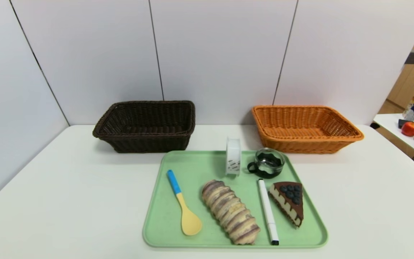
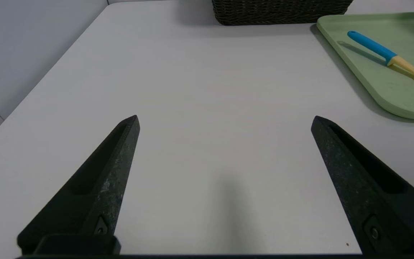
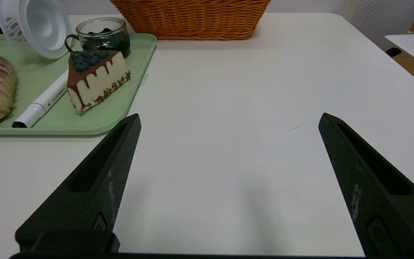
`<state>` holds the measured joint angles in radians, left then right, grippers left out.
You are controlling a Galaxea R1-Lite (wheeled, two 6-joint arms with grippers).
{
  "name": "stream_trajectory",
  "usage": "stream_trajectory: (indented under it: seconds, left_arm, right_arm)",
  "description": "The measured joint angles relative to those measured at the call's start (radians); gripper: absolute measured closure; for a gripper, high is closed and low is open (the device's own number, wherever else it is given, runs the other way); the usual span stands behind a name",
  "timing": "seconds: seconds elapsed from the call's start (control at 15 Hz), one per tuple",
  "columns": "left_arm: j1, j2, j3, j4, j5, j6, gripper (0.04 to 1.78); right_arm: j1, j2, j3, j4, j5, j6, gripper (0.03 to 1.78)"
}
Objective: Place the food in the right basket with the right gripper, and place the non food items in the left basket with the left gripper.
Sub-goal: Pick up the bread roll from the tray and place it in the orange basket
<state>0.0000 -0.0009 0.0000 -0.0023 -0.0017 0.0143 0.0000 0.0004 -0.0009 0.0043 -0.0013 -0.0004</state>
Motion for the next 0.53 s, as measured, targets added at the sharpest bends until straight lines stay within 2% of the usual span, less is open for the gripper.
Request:
stream_trajectory:
  seconds: [0.13, 0.27, 0.4, 0.53]
  left_arm:
    - [0.0, 0.001, -0.012, 0.011, -0.024, 0.039, 0.13]
    - [0.0, 0.034, -0.089, 0.035, -0.051, 0.045, 0.13]
    - [-0.004, 0.134, -0.212, 0.071, -0.059, 0.034, 0.13]
    - [-0.009, 0.292, -0.364, 0.09, -0.063, 0.02, 0.13]
  right_arm:
    - [0.0, 0.003, -0.002, 0.005, 0.0, -0.01, 0.1]
    - [0.0, 0.021, -0.04, 0.039, 0.018, -0.031, 0.1]
    - [0.0, 0.084, -0.181, 0.112, 0.059, -0.008, 0.1]
    - [0.0, 0.228, -0.442, 0.233, 0.103, 0.043, 0.1]
